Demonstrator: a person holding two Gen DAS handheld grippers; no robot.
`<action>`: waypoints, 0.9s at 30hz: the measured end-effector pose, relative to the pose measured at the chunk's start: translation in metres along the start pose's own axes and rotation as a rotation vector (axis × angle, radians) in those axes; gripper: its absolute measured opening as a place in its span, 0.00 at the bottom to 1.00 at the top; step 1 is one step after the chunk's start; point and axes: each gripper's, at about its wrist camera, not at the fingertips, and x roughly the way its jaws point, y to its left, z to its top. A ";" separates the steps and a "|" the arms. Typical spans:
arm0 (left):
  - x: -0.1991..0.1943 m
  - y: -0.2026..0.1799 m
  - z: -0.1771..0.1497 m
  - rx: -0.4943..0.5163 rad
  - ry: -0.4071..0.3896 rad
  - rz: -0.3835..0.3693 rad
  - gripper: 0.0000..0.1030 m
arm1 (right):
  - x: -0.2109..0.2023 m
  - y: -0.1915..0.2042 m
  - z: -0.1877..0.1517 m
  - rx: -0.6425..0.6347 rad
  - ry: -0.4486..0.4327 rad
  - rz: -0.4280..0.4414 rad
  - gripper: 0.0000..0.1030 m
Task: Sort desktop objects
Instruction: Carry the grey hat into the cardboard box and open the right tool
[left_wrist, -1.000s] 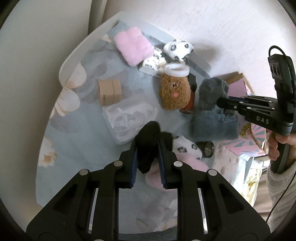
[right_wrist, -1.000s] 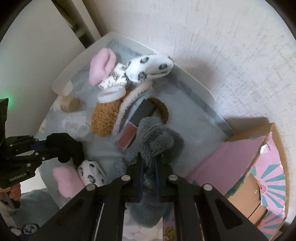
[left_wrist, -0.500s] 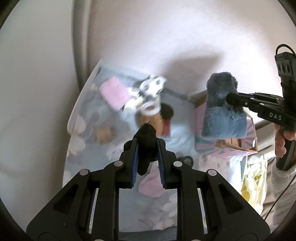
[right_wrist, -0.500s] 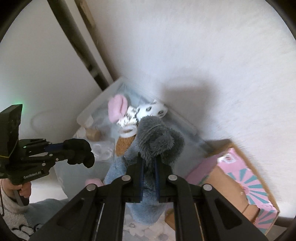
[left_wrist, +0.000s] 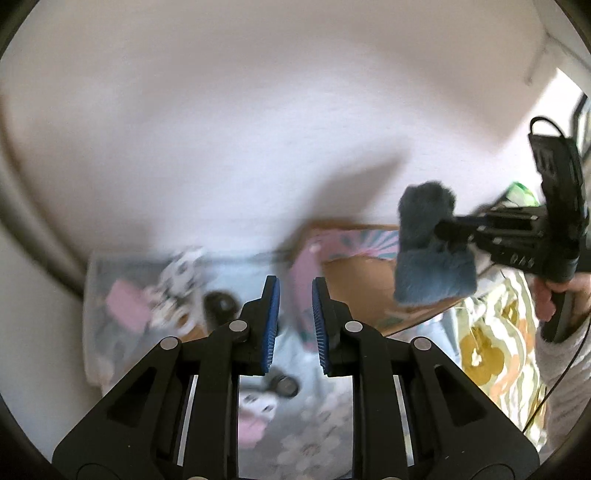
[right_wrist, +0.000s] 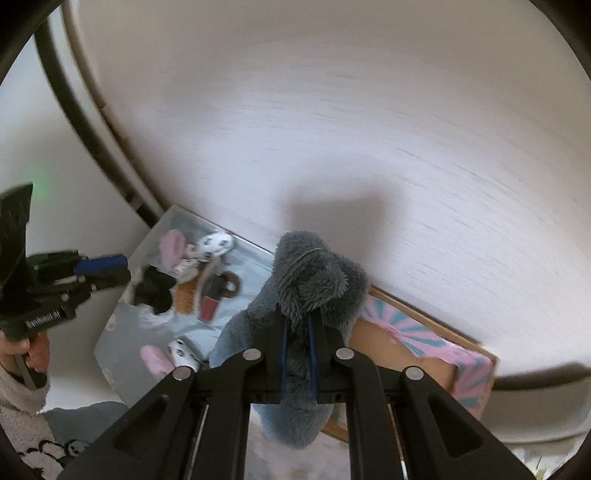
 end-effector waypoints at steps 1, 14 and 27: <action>0.001 -0.011 0.006 0.025 0.001 -0.011 0.14 | -0.002 -0.008 -0.006 0.017 0.000 -0.010 0.09; 0.096 -0.102 0.032 0.179 0.123 -0.075 0.13 | -0.001 -0.075 -0.049 0.137 0.017 -0.044 0.09; 0.176 -0.104 0.004 0.201 0.274 -0.039 0.16 | 0.067 -0.108 -0.072 0.168 0.106 -0.049 0.24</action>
